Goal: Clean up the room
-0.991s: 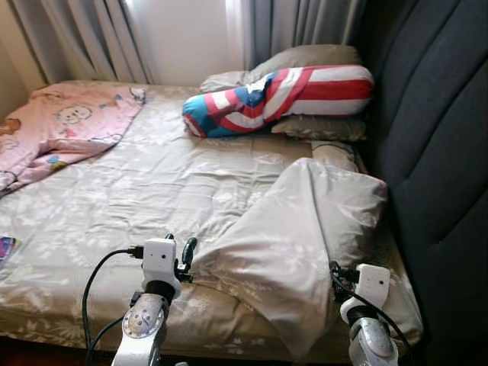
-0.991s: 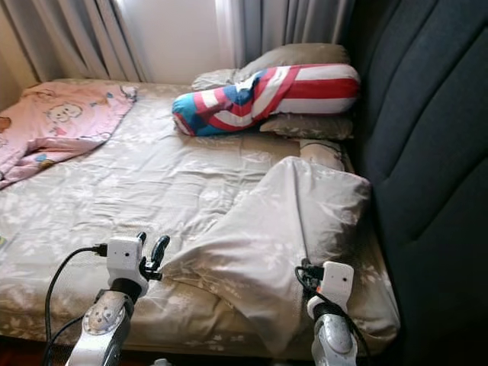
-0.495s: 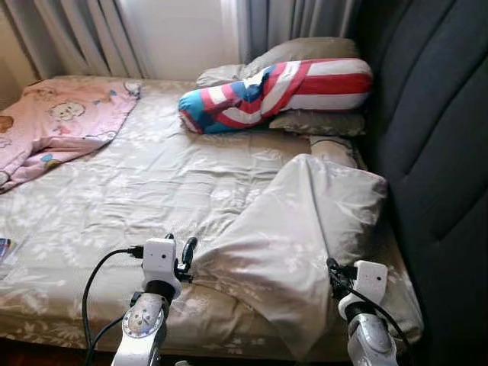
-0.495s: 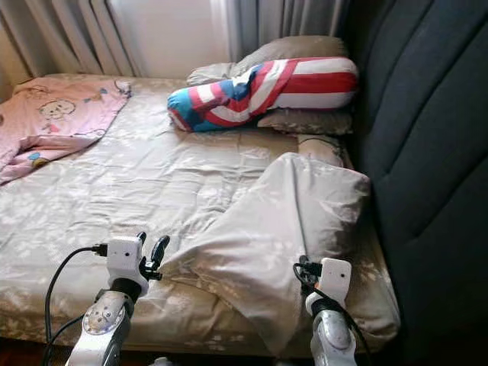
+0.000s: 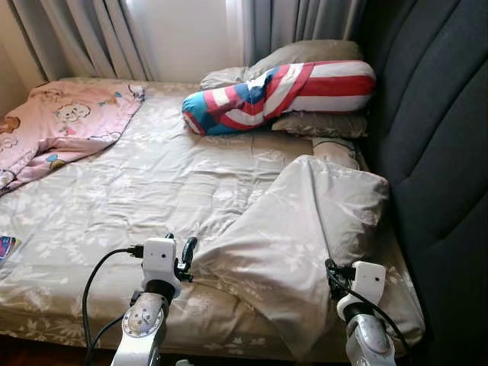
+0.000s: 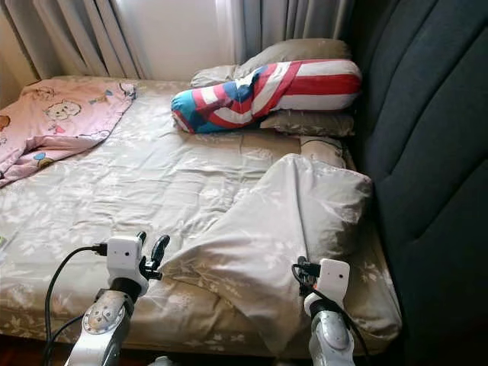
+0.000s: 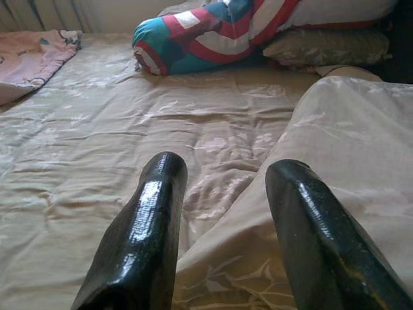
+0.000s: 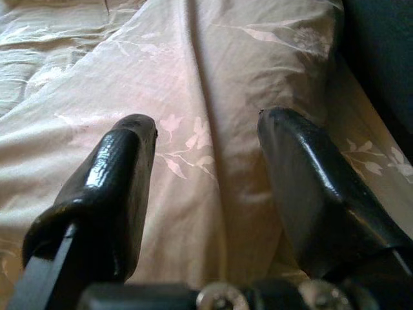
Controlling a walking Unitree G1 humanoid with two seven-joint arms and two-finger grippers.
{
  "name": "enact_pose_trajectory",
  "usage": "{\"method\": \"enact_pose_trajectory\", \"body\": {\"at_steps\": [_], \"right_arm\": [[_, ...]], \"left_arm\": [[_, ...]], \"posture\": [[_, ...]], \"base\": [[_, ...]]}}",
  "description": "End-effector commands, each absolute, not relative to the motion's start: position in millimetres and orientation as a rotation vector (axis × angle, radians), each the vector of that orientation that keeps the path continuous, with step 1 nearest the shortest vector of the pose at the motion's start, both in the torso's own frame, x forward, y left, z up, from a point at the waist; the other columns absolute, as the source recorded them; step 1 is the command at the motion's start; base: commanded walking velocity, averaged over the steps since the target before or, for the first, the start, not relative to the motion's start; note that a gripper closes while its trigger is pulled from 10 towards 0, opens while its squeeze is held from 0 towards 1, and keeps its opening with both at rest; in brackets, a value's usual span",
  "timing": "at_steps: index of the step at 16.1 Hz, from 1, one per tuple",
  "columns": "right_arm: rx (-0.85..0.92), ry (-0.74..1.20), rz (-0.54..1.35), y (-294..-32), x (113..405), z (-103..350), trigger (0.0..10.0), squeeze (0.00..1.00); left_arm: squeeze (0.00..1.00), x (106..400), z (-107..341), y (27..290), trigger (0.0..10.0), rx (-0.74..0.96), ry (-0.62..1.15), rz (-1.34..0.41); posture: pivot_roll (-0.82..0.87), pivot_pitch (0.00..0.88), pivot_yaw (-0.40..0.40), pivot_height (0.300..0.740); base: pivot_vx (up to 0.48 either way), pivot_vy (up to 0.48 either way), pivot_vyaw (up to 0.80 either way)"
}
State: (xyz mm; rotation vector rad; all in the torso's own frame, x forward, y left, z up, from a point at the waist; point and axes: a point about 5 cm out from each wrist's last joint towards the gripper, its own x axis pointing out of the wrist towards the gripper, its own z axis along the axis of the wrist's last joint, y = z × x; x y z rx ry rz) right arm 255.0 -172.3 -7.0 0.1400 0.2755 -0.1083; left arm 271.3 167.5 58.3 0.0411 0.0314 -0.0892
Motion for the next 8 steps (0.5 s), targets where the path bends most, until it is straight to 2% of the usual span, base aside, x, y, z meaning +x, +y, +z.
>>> {"method": "enact_pose_trajectory", "body": {"at_steps": [1,8], "right_arm": [[0.134,0.272,-0.101,-171.7,254.2,-7.6,10.0,0.00],[0.139,0.261,-0.077,-167.1,256.3,-5.4,10.0,0.00]], "left_arm": [[0.00,272.5,58.5,167.2,10.0,0.041,0.040,-0.097],[0.00,275.0,59.1,164.9,10.0,0.045,0.044,-0.111]], "posture": [[-0.05,0.019,-0.011,0.658],[-0.05,0.015,-0.006,0.658]], "base": [[0.000,0.000,0.00],[0.000,0.000,0.00]]}}
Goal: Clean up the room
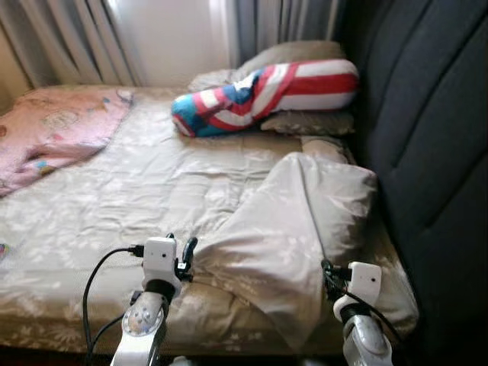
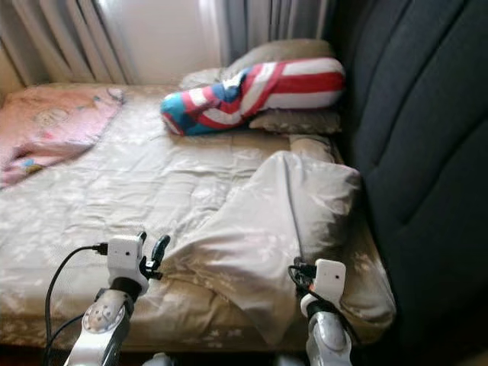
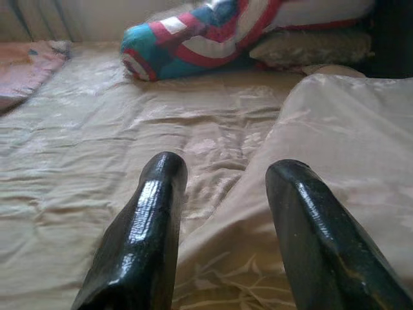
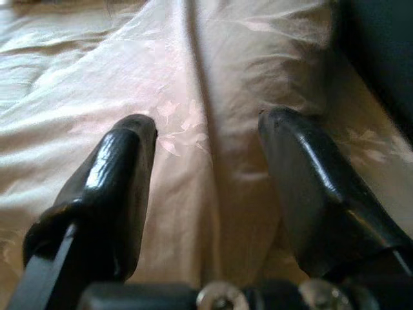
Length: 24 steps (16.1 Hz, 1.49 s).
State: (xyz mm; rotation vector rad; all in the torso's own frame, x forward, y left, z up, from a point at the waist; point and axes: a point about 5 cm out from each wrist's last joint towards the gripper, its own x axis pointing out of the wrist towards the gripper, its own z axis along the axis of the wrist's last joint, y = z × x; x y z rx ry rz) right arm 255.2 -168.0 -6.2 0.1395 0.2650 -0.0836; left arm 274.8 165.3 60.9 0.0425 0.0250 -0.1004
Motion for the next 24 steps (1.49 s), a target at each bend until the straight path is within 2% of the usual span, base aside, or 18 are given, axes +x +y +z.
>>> {"method": "enact_pose_trajectory", "body": {"at_steps": [1,10,18,19,22,23,24], "right_arm": [[0.140,0.259,-0.077,-167,256,-5,10.0,0.00],[0.145,0.268,-0.059,-164,257,-5,10.0,0.00],[0.150,0.266,-0.020,-162,262,-3,10.0,0.00],[0.143,0.324,0.035,-155,261,-8,10.0,0.00],[0.106,0.469,0.028,-153,264,-21,10.0,0.00],[0.151,0.476,0.027,-151,266,-20,10.0,0.36],[0.209,0.502,-0.024,-153,274,-18,10.0,1.00]], "left_arm": [[0.00,275,59,165,10.0,0.045,0.044,-0.112],[0.00,275,59,165,10.0,0.046,0.046,-0.112],[0.00,276,60,165,10.0,0.043,0.040,-0.107],[0.00,277,60,165,10.0,0.044,0.041,-0.109],[0.00,277,61,164,10.0,0.047,0.038,-0.111],[0.00,278,61,163,10.0,0.049,0.038,-0.116],[0.00,277,62,164,10.0,0.049,0.037,-0.115]], "posture": [[-0.05,0.015,-0.006,0.658],[-0.05,0.025,-0.006,0.658],[-0.05,0.027,-0.009,0.658],[-0.05,0.029,-0.008,0.658],[-0.05,0.034,-0.002,0.658],[-0.05,0.036,-0.001,0.658],[-0.04,0.037,0.000,0.658]], "base": [[0.000,0.000,0.00],[0.000,0.000,0.00],[0.261,0.000,0.00],[0.244,0.000,0.00],[0.000,0.000,0.00],[0.000,0.000,0.00],[0.000,0.000,0.00]]}}
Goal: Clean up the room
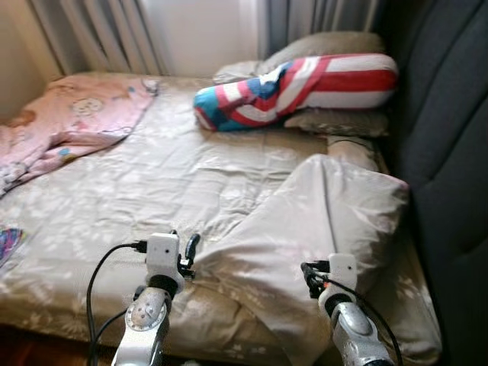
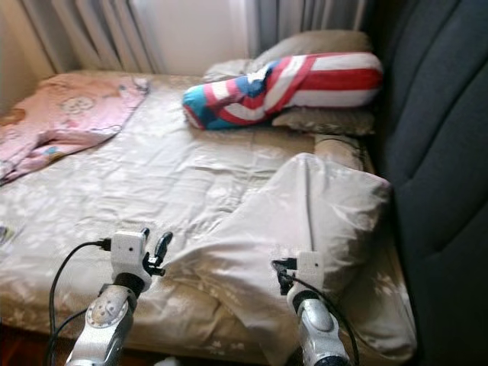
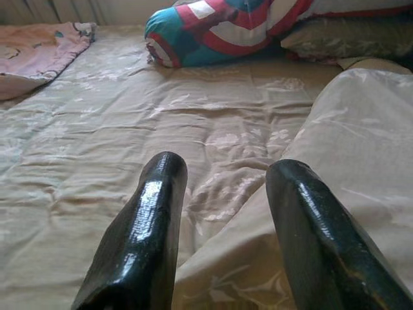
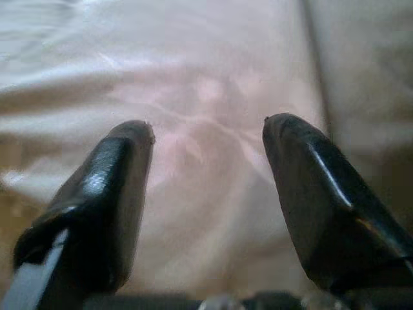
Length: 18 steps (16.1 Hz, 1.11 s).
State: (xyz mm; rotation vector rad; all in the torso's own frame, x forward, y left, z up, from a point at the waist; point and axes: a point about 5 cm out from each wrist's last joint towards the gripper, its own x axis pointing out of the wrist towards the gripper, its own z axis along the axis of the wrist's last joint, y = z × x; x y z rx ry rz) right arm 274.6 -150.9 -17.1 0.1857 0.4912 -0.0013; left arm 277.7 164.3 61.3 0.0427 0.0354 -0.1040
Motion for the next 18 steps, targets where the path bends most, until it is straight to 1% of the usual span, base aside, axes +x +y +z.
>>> {"method": "enact_pose_trajectory", "body": {"at_steps": [1,2,4,6,8,9,12,13,14,15,18], "right_arm": [[0.222,0.524,-0.050,-155,278,-18,10.0,1.00],[0.246,0.552,-0.098,-157,284,-15,10.0,1.00],[0.310,0.538,-0.141,-157,299,-3,10.0,1.00],[0.292,0.551,-0.169,-161,304,1,10.0,1.00],[0.307,0.558,-0.184,-162,305,1,10.0,1.00],[0.350,0.583,-0.221,-166,301,-3,10.0,1.00],[0.364,0.653,-0.234,-168,292,-13,10.0,1.00],[0.389,0.666,-0.219,-166,290,-15,10.0,0.13],[0.390,0.664,-0.211,-166,290,-15,10.0,0.13],[0.374,0.679,-0.214,-165,289,-17,10.0,0.00],[0.351,0.698,-0.231,-167,288,-17,10.0,0.00]], "left_arm": [[0.00,277,63,165,10.0,0.049,0.036,-0.114],[0.00,276,63,167,10.0,0.052,0.036,-0.115],[0.00,274,64,171,10.0,0.059,0.038,-0.111],[0.00,272,64,172,10.0,0.064,0.040,-0.118],[0.00,271,65,173,10.0,0.065,0.040,-0.122],[0.00,272,66,173,10.0,0.065,0.042,-0.129],[0.00,271,66,171,10.0,0.066,0.046,-0.138],[0.00,269,66,170,10.0,0.066,0.048,-0.142],[0.00,268,66,170,10.0,0.066,0.049,-0.143],[0.00,266,66,171,10.0,0.071,0.055,-0.149],[0.00,261,67,176,10.0,0.085,0.060,-0.153]], "posture": [[-0.04,0.044,0.002,0.658],[-0.03,0.049,0.006,0.658],[-0.02,0.060,0.016,0.658],[-0.02,0.069,0.027,0.658],[-0.02,0.073,0.030,0.658],[-0.02,0.079,0.034,0.658],[-0.02,0.087,0.032,0.658],[-0.01,0.092,0.032,0.658],[-0.01,0.094,0.033,0.658],[0.00,0.102,0.038,0.658],[0.02,0.117,0.050,0.658]], "base": [[0.000,0.000,0.00],[0.000,0.000,0.00],[0.000,0.000,0.00],[0.000,0.000,0.00],[0.000,0.000,0.00],[0.000,0.000,0.00],[0.000,0.000,0.00],[0.000,0.000,0.00],[0.000,0.000,0.00],[0.000,0.000,0.00],[0.000,0.000,0.00]]}}
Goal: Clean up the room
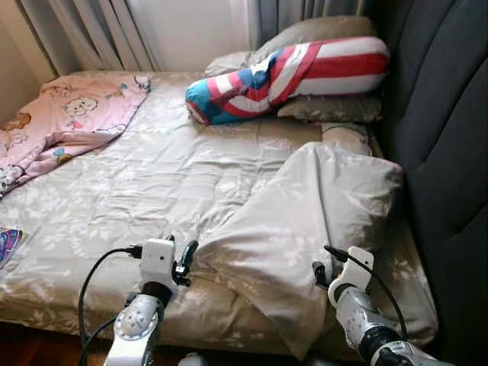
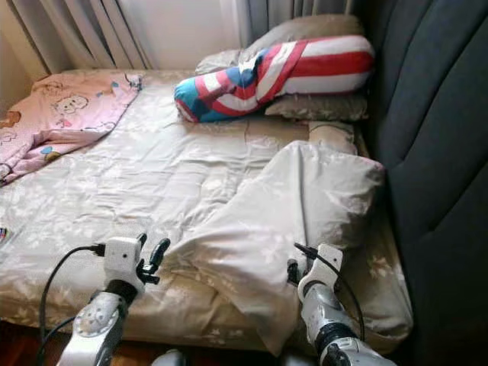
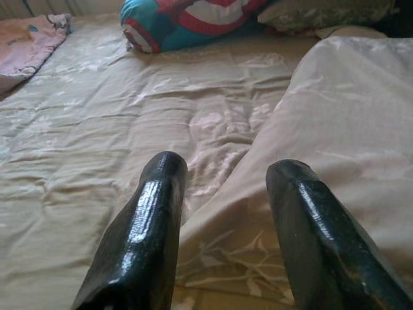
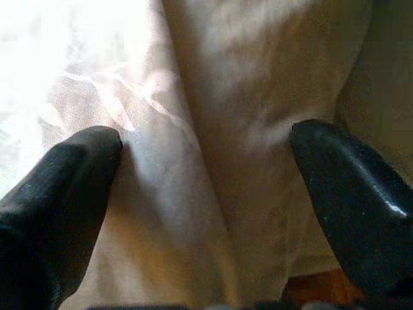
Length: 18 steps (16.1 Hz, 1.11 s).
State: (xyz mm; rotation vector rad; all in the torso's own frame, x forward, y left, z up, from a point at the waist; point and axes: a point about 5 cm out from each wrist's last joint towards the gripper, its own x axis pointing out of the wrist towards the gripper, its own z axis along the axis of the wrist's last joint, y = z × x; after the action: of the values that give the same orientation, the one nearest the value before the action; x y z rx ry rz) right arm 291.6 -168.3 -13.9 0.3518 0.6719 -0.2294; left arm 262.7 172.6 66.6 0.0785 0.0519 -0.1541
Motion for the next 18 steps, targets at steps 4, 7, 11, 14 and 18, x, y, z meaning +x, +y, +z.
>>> {"method": "enact_pose_trajectory", "body": {"at_steps": [4,7,11,14,18], "right_arm": [[0.356,0.732,-0.204,-160,285,-22,10.0,0.00],[0.364,0.752,-0.145,-154,281,-25,10.0,0.00],[0.326,0.763,-0.117,-152,280,-26,10.0,0.00],[0.337,0.772,-0.092,-148,275,-30,10.0,0.00],[0.303,0.812,-0.043,-141,265,-38,0.0,0.00]], "left_arm": [[0.00,250,68,183,10.0,0.105,0.076,-0.150],[0.00,240,70,182,10.0,0.112,0.090,-0.163],[0.00,232,73,183,10.0,0.124,0.099,-0.165],[0.00,218,75,188,10.0,0.137,0.121,-0.158],[0.00,214,75,189,10.0,0.143,0.144,-0.159]], "posture": [[0.04,0.149,0.060,0.658],[0.07,0.170,0.073,0.658],[0.10,0.188,0.074,0.658],[0.12,0.212,0.083,0.658],[0.12,0.226,0.085,0.658]], "base": [[0.000,0.000,0.00],[0.000,0.000,0.00],[0.000,0.000,0.00],[0.000,0.000,0.00],[0.000,0.000,0.00]]}}
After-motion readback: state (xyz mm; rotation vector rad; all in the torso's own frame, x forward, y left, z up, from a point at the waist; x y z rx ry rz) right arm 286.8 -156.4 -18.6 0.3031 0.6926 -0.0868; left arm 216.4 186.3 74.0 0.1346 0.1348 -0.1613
